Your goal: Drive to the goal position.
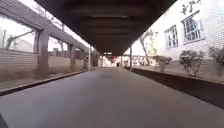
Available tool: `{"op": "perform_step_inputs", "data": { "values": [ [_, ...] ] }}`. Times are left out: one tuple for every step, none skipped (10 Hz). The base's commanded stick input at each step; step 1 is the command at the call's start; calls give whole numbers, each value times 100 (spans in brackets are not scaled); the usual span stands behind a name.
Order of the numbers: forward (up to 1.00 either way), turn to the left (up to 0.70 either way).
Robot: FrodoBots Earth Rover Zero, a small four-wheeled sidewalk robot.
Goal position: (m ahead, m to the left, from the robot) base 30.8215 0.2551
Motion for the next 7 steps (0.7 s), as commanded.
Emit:
{"op": "perform_step_inputs", "data": {
  "values": [
    [70, 0],
    [70, 0],
    [70, 0],
    [70, 0],
    [70, 0],
    [70, 0],
    [70, 0]
  ]
}}
